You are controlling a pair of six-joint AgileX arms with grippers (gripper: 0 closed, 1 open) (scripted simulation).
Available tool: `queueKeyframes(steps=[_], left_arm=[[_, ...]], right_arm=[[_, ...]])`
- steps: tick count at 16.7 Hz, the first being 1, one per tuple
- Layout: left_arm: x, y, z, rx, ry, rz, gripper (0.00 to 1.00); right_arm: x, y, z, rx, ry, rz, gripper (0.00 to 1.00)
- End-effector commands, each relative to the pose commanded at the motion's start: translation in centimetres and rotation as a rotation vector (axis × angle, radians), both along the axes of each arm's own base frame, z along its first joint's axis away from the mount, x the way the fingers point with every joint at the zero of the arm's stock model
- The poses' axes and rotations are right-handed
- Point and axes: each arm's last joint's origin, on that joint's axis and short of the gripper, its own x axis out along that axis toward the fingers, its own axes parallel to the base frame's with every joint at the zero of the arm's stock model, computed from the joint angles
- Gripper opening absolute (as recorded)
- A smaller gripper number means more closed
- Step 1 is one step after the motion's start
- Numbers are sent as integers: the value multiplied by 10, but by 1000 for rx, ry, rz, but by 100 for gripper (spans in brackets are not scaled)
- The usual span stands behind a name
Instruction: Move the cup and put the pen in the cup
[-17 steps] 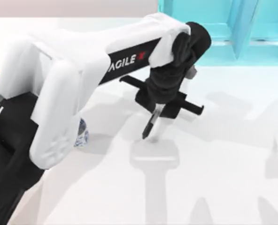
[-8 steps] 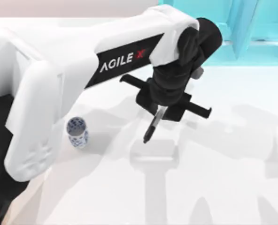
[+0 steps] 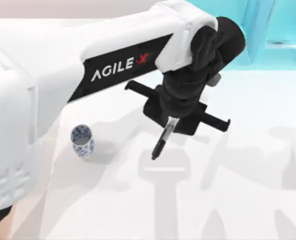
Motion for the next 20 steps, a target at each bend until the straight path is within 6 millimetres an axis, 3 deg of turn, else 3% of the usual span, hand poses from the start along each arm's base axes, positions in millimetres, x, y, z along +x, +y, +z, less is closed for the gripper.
queueKeyframes(steps=[5,13,20], left_arm=[[-19,3,16,2,1,0,0],[-15,7,6,-3,3,-3,0],[-12,45,-1,-170,-123,-15,0]], right_arm=[[0,0,0,0,0,0,100],[0,0,0,0,0,0,100],[0,0,0,0,0,0,100]])
